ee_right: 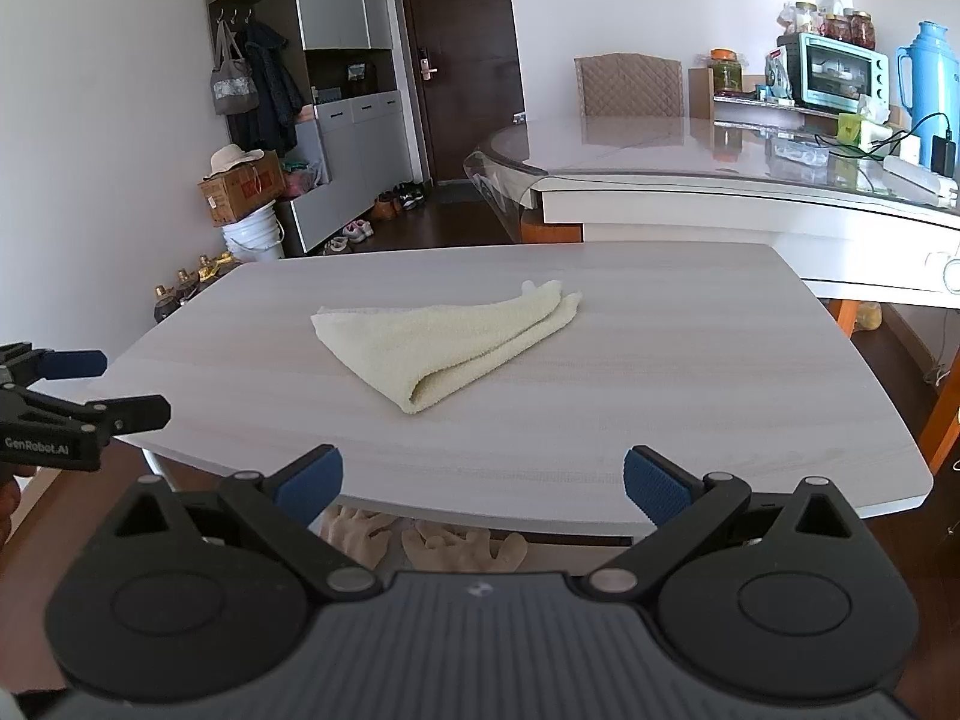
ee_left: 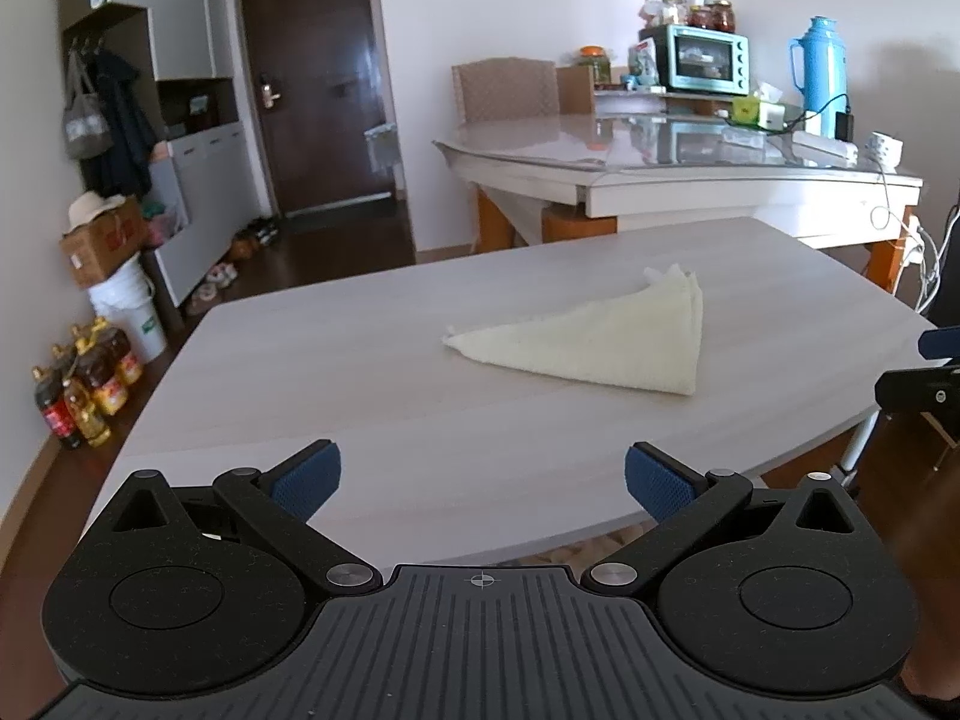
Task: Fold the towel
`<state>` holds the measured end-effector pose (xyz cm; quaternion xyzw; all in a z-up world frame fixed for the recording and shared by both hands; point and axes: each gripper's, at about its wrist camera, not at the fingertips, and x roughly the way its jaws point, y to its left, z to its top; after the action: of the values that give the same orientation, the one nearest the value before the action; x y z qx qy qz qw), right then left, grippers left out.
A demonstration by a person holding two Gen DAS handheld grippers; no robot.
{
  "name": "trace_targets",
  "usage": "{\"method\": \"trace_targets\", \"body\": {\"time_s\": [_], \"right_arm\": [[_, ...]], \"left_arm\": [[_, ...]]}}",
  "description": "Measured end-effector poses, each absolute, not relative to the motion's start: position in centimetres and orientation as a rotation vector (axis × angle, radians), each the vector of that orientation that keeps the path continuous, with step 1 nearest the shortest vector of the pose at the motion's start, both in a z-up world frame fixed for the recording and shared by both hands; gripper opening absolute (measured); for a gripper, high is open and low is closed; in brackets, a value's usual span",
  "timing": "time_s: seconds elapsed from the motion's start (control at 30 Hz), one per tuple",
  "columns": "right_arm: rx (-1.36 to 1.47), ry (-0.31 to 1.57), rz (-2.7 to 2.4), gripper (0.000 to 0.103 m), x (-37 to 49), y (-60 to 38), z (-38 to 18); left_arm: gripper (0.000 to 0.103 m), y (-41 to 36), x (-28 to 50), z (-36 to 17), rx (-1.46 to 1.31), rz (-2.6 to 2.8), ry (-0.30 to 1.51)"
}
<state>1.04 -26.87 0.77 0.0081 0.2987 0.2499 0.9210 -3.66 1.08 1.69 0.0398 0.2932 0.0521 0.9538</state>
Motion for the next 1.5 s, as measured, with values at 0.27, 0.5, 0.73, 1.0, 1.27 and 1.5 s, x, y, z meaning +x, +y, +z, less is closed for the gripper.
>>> {"method": "trace_targets", "body": {"time_s": [0.27, 0.5, 0.73, 1.0, 1.27, 1.5], "right_arm": [[0.047, 0.576, 0.499, 0.101, 3.8, -26.9, 1.3], [0.076, 0.594, 0.514, 0.089, 9.1, -25.6, 0.6], [0.111, 0.618, 0.560, 0.054, 15.7, -23.7, -0.8], [0.100, 0.671, 0.523, 0.045, 21.5, -21.7, -2.6], [0.090, 0.716, 0.475, 0.043, 23.8, -21.5, -4.1], [0.062, 0.700, 0.446, 0.013, 23.5, -21.4, -4.4]], "left_arm": [[0.103, 2.4, 0.3, 1.9, 0.115, 0.078, 0.590], [0.103, 3.5, 6.7, 1.0, 0.131, 0.051, 0.625], [0.103, 4.0, 12.8, -1.1, 0.178, 0.045, 0.666], [0.103, 4.7, 16.6, -3.7, 0.194, 0.013, 0.723], [0.103, 5.2, 18.6, -4.0, 0.184, -0.009, 0.714], [0.103, 5.5, 18.5, -4.1, 0.160, -0.009, 0.705]]}}
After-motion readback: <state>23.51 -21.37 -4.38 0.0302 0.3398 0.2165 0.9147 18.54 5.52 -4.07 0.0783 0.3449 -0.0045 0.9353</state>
